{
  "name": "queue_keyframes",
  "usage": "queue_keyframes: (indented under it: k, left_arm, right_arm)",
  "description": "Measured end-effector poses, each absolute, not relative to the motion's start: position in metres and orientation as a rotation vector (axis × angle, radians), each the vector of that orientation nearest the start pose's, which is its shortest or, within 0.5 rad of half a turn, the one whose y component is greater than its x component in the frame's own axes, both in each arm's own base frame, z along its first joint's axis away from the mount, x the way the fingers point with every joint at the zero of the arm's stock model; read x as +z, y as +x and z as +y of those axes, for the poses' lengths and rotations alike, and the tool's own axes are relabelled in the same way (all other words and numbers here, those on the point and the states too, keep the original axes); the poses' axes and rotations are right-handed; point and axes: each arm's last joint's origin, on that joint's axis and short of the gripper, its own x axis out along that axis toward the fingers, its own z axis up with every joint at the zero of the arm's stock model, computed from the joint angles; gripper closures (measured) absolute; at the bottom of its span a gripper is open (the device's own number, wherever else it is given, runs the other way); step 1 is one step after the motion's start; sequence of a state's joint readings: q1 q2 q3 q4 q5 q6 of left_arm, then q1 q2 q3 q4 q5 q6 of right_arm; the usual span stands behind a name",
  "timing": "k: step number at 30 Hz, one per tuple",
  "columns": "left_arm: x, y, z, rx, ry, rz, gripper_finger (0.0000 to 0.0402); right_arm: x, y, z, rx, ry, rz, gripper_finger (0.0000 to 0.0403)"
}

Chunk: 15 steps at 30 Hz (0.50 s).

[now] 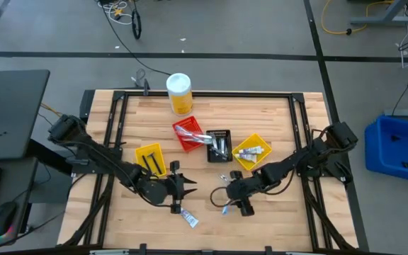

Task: Pick & Place Travel size toiletries
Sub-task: Put the blue toothbrush into the red bin

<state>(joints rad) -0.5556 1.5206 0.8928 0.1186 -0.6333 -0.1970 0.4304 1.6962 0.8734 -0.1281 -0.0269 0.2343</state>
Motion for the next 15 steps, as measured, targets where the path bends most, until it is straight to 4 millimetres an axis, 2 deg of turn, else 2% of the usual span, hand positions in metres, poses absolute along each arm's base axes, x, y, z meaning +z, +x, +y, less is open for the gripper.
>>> queue_keyframes:
  k: [6, 10, 15]
  left_arm:
    - [0.253, 0.27, -0.14, 0.14, 0.054, 0.37, 0.0291]
    - [0.253, 0.271, -0.137, 0.146, 0.05, 0.372, 0.0291]
    - [0.25, 0.272, -0.138, 0.146, 0.024, 0.385, 0.0292]
  right_arm:
    - [0.139, 0.285, 0.134, 0.311, -0.221, 1.015, 0.0188]
    - [0.129, 0.289, 0.138, 0.415, -0.332, 0.988, 0.0199]
    - [0.116, 0.29, 0.14, 0.471, -0.373, 1.021, 0.0223]
